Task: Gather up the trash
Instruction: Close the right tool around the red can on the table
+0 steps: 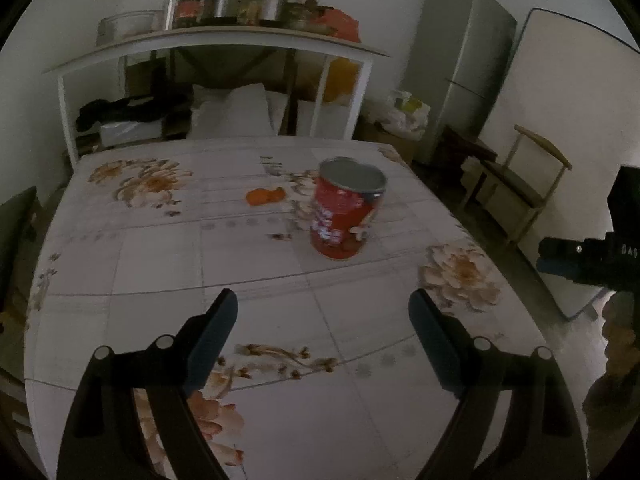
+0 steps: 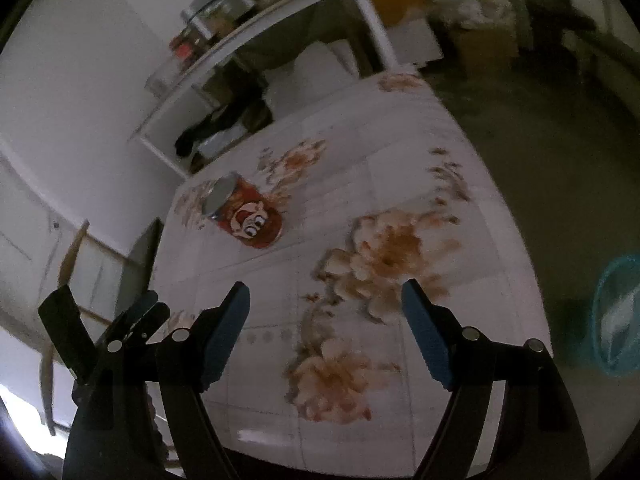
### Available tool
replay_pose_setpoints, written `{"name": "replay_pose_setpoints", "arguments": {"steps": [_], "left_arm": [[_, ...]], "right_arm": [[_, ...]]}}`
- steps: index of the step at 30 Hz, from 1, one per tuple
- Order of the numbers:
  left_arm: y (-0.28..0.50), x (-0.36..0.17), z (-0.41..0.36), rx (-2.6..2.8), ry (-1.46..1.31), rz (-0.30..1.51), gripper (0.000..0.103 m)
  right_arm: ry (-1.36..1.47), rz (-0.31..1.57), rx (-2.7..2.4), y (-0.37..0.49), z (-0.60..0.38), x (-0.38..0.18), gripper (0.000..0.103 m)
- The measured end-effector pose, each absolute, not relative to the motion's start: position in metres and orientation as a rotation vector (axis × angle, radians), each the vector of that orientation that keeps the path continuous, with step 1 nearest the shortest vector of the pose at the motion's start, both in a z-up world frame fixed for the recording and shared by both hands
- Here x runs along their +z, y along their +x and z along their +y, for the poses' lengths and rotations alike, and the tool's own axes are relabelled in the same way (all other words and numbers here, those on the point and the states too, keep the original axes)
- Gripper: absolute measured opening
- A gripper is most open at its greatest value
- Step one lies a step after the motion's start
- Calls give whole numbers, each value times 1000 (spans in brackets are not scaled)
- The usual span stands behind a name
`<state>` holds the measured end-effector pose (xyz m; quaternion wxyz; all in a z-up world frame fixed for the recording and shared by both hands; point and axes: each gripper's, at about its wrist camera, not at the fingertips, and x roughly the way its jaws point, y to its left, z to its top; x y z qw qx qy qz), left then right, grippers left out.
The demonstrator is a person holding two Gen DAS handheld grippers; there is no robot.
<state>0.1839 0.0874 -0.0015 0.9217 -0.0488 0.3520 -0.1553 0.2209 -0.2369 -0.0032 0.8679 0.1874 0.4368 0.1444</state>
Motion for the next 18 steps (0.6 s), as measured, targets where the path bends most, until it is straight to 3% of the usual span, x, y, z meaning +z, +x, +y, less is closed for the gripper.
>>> {"name": "replay_pose_setpoints", "arguments": {"steps": [9, 18], "left_arm": [[201, -13, 104, -318, -172, 726, 85], [215, -22, 110, -302, -212, 742, 85]], "right_arm": [[256, 888, 494, 277, -165, 27, 75], [-28, 900, 500, 332, -91, 19, 76]]}}
